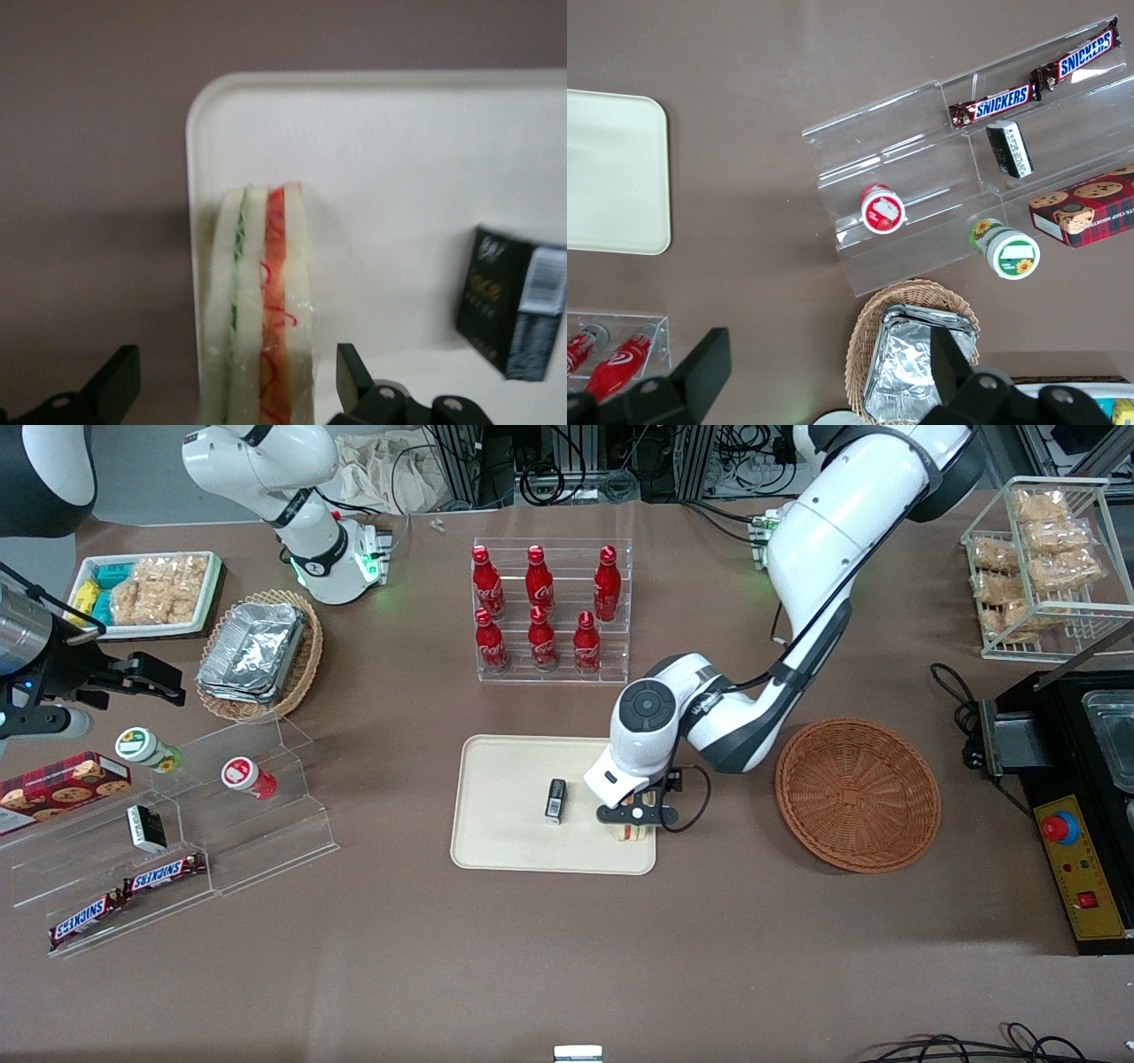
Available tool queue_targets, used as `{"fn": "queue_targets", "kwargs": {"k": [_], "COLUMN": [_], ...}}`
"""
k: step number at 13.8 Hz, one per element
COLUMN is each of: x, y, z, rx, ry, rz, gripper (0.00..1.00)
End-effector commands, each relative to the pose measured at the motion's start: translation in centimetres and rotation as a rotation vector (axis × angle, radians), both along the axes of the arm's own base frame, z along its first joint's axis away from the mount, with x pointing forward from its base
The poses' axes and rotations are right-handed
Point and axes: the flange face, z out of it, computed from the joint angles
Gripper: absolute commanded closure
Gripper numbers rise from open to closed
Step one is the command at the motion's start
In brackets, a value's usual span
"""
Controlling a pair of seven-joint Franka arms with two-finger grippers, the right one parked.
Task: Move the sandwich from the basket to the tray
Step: 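Open the left gripper and raise it back toward the basket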
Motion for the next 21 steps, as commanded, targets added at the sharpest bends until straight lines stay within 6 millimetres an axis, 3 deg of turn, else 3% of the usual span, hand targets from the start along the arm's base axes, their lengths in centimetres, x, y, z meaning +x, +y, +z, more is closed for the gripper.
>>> {"fn": "queue_targets", "kwargs": {"k": [1, 2, 5, 12, 17, 21], "x": [2.3, 2.4, 3.5, 1.0, -1.7, -3.6], "y": [4.5, 5.3, 11.1, 21.5, 27.8, 29.7], "z": [7.2, 9.6, 15.2, 26.0, 31.5, 34.1], "rx": [0.000, -0.011, -0.023, 0.003, 0.034, 0.054], "ry": [-0.052, -0.050, 0.021, 0.170, 0.191, 0.205], "rz": [0.099, 0.106, 0.113, 0.041, 0.023, 0.016], "gripper": [0.00, 0.00, 0.00, 0.00, 0.00, 0.00]}}
